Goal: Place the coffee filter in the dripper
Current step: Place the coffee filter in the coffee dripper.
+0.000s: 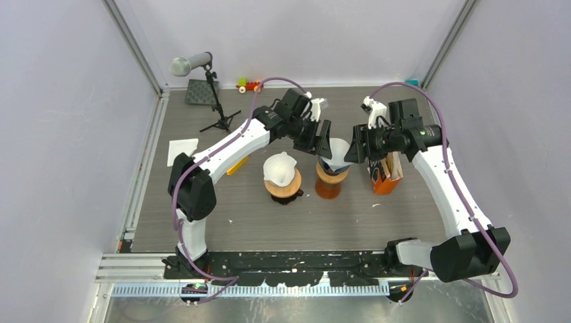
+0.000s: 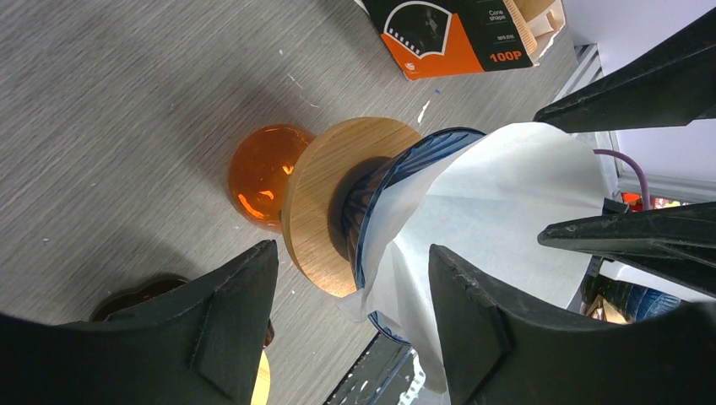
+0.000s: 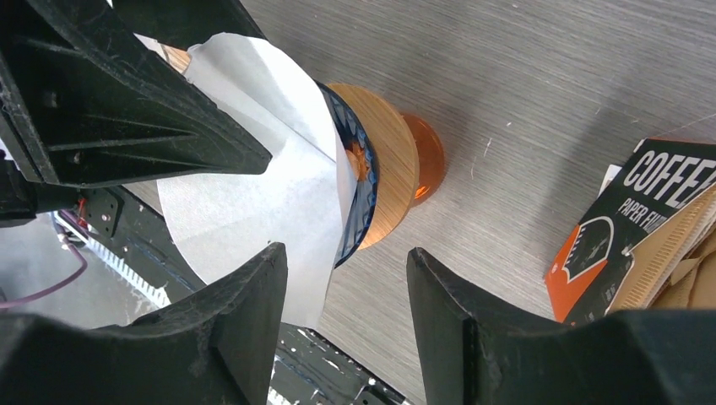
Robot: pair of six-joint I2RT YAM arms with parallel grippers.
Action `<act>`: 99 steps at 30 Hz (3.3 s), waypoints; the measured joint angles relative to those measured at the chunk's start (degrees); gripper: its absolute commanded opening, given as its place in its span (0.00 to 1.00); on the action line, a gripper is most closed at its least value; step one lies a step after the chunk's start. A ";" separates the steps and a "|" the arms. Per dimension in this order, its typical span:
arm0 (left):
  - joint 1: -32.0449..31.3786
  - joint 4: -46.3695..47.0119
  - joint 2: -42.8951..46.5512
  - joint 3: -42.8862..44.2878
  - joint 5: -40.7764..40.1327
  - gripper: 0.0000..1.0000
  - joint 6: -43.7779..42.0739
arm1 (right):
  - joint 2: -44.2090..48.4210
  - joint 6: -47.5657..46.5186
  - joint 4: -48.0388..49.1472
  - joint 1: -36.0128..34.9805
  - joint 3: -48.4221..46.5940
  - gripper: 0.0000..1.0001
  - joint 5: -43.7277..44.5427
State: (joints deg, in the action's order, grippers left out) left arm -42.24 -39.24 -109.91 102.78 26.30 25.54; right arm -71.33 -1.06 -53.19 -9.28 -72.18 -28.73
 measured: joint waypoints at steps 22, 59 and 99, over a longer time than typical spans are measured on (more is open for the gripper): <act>0.00 2.40 3.41 -3.21 0.07 0.68 -2.64 | -8.90 1.40 -3.37 -1.53 -2.97 0.49 1.90; -2.27 4.17 6.38 -7.17 0.22 0.71 -5.20 | -12.72 -7.06 -3.41 -1.64 -7.34 0.47 3.78; 0.79 3.58 4.76 -2.40 -3.69 0.76 -6.73 | -12.70 -14.08 -2.16 -3.52 -6.56 0.47 2.54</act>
State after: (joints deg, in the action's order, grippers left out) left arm -41.45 -35.66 -105.14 100.38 22.61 18.81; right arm -84.03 -15.14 -55.35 -12.80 -78.74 -26.20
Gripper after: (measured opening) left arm 0.774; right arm 0.472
